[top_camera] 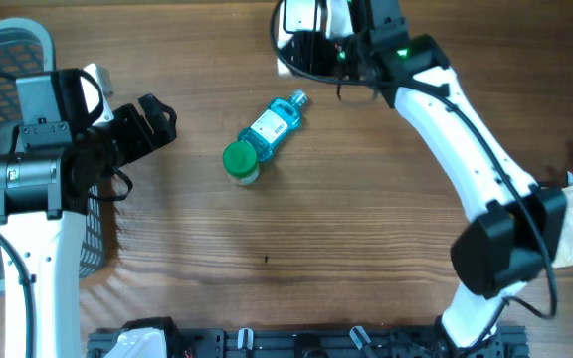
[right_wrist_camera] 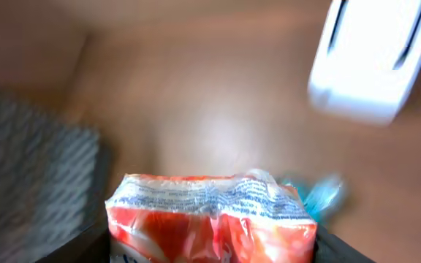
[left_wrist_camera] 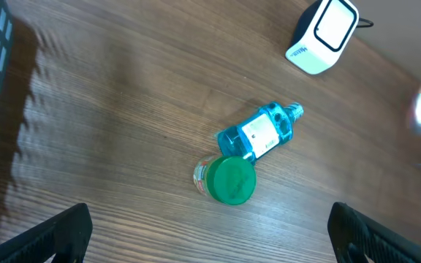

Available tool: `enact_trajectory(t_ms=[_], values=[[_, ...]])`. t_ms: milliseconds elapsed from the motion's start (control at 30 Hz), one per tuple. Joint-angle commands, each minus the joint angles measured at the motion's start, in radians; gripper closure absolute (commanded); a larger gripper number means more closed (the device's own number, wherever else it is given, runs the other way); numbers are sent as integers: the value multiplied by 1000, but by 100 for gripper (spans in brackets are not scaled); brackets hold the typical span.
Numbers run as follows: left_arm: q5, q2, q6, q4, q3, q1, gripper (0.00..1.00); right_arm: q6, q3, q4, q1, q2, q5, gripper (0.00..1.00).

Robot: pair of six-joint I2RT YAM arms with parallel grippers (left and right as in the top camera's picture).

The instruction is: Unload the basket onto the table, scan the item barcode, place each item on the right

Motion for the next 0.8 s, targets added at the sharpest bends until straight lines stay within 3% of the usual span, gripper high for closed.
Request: enact_trajectory(t_ms=[0,233,467,600,700,767], values=[[-5,-3,13,0,15,7,0,-205,6,177,3,129,236,34],[-5,-3,13,0,15,7,0,-342,6,585,3,317,338,26],[-5,-3,13,0,14,7,0,-415,6,829,2,404,344,26],[-5,-3,13,0,14,7,0,-431,6,893,2,441,363,27],[-5,-3,13,0,15,7,0,-430,6,834,4,443,358,27],[-5,-3,13,0,15,7,0,-450,6,803,9,443,363,18]])
